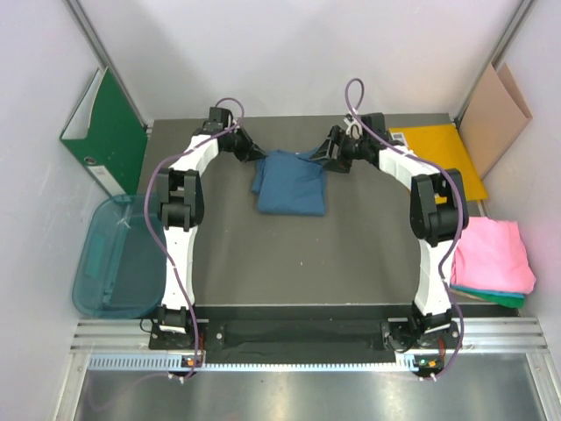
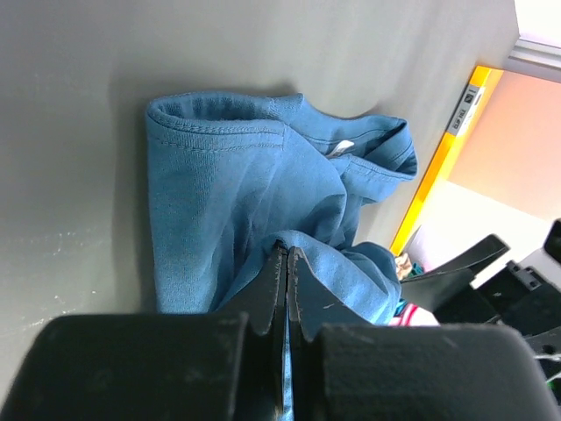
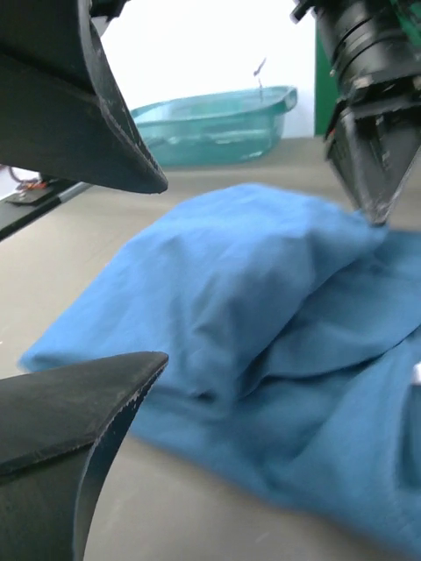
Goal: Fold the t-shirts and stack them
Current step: Smooth out wrinkles on the folded tshirt
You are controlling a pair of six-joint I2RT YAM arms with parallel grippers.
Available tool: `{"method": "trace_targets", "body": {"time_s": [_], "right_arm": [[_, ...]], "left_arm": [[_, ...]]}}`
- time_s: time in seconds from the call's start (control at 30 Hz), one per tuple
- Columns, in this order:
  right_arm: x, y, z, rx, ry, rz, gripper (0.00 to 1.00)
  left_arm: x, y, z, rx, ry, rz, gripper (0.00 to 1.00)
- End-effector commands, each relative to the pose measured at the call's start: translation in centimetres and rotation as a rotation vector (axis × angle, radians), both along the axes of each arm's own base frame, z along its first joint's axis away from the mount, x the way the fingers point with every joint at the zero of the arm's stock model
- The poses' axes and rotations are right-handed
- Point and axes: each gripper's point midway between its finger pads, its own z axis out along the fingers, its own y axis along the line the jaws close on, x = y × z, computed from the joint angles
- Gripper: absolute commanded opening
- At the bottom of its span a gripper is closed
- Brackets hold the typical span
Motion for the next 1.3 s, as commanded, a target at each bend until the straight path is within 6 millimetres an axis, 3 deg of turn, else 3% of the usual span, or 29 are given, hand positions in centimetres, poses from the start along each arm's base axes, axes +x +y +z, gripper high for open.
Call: {"method": "trace_targets", "body": {"time_s": [0.0, 0.03, 0.27, 0.53, 0.6, 1.1, 1.27], "right_arm": [[2.2, 2.5, 1.9, 0.043, -0.065, 0.021, 0.7], [2.4, 2.8, 0.9, 0.034, -0.044, 0.022, 0.68], [2.6, 3.3, -0.1, -0.001, -0.002, 0.002, 0.63], [2.1, 1.5, 2.6, -0.029, -0.056, -0.047, 0.68], [2.1, 1.3, 2.4, -0.034, -0.047, -0.052, 0.68], [1.5, 0.6, -1.8, -0.094, 0.06, -0.092, 0.66], [1.9, 1.3, -2.7, -0.081, 0.07, -0.096, 0.66]], "left_arm": [[0.4, 0.3, 0.6, -0.007, -0.041, -0.019, 0.0], [0.4, 0.4, 0.5, -0.007, -0.041, -0.017, 0.0], [0.7, 0.8, 0.6, -0.02, -0.042, -0.008, 0.0], [0.6, 0.9, 0.3, -0.025, -0.036, -0.013, 0.0], [0.6, 0.9, 0.1, -0.025, -0.036, -0.017, 0.0], [0.8, 1.3, 0.2, -0.038, -0.035, -0.012, 0.0], [0.7, 1.3, 0.2, -0.041, -0.035, -0.018, 0.0]]}}
